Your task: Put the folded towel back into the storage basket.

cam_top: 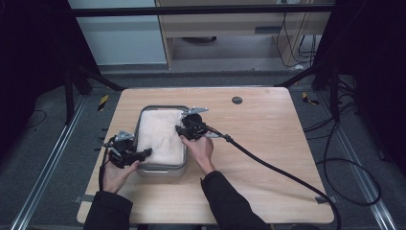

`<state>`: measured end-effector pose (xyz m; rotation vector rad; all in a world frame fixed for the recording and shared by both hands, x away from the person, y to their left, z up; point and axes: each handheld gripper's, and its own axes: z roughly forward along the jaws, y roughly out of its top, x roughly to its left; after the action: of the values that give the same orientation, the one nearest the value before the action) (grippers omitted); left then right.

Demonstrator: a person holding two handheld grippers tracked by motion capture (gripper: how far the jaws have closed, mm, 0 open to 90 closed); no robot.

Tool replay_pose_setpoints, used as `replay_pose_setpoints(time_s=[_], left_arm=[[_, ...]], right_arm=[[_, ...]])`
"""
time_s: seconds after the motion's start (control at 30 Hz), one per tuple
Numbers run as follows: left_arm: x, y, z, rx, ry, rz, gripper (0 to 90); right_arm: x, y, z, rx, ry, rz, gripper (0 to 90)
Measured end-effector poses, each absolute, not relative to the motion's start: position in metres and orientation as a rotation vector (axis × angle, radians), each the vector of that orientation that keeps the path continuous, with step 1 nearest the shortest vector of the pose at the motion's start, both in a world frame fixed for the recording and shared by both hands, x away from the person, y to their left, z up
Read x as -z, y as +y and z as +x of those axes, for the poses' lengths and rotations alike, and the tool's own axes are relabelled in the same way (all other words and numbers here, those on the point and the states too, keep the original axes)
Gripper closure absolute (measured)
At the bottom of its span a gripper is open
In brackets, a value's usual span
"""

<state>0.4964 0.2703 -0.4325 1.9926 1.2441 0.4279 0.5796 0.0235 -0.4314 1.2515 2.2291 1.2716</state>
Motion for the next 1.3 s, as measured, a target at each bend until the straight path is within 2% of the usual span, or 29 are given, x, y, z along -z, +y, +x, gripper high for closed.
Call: replay_pose_setpoints(time_s=[0.43,0.7,1.3], left_arm=[[0.43,0.269,0.495,-0.476,1.248,1.988,44.1],[0.426,0.27,0.494,-0.522,1.24,1.978,41.5],[0.408,0.274,0.483,-0.589,1.157,1.86,40.0]], right_arm=[[0.429,0.023,0.577,-1.257,2.227,1.222,61.3],[0.427,0.023,0.574,-1.249,2.219,1.188,54.5],[0.408,0.011,0.564,-1.298,2.143,1.119,43.6]])
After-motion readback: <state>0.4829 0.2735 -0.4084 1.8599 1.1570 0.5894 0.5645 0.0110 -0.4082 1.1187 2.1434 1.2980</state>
